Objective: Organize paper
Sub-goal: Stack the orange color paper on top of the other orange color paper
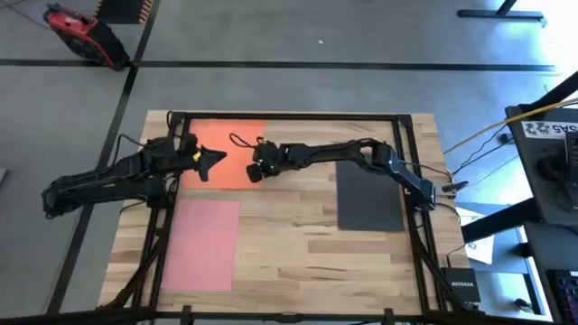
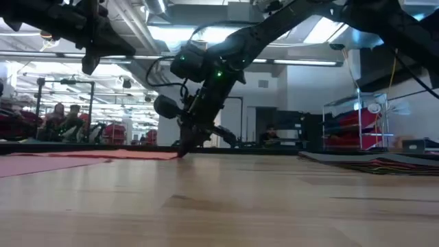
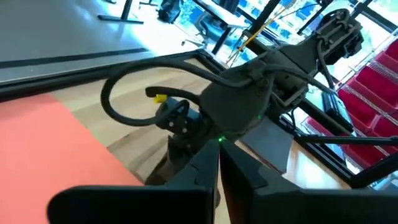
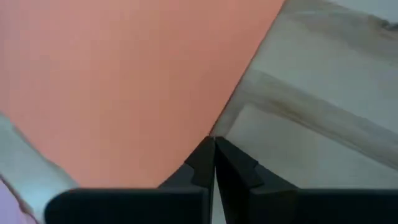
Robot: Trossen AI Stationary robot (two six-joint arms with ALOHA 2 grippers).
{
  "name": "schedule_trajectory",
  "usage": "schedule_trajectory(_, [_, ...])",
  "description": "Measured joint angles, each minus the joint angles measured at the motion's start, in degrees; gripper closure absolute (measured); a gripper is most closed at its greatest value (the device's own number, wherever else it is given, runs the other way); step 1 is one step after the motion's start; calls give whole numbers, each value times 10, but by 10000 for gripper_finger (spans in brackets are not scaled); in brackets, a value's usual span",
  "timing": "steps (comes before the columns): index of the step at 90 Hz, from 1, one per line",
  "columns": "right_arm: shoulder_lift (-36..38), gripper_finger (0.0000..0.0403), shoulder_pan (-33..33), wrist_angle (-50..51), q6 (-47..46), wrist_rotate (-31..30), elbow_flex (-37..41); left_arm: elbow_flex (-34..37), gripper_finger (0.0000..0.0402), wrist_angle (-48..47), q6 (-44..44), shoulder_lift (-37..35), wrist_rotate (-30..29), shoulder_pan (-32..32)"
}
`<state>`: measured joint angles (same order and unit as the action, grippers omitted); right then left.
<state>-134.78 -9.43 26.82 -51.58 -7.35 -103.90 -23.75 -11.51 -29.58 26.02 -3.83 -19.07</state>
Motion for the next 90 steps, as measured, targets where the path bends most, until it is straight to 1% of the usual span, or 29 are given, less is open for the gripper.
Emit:
schedule_trajectory(16, [12, 403, -5, 32, 3, -66, -1, 0, 402, 0, 0, 0, 0, 0])
schedule_trajectory(21, [8, 403, -15, 41, -6, -77, 0, 0, 402, -1, -1, 0, 0, 0])
schedule_trajectory(39, [-8, 403, -42, 14, -43, -96, 0, 0, 402, -5, 0, 0, 0, 0])
schedule_trajectory(61, [-36, 403, -48, -41, -95, -71, -2, 0, 402, -10, 0, 0, 0, 0])
schedule_trajectory(69, [-37, 403, -44, -47, -97, -66, -2, 0, 402, -19, 0, 0, -2, 0])
schedule_trajectory(77, [-39, 403, -40, -65, -95, -80, -1, 0, 402, -17, 0, 0, -5, 0])
schedule_trajectory(90, [-42, 403, -42, -108, -95, -50, 0, 0, 402, -16, 1, 0, -8, -1])
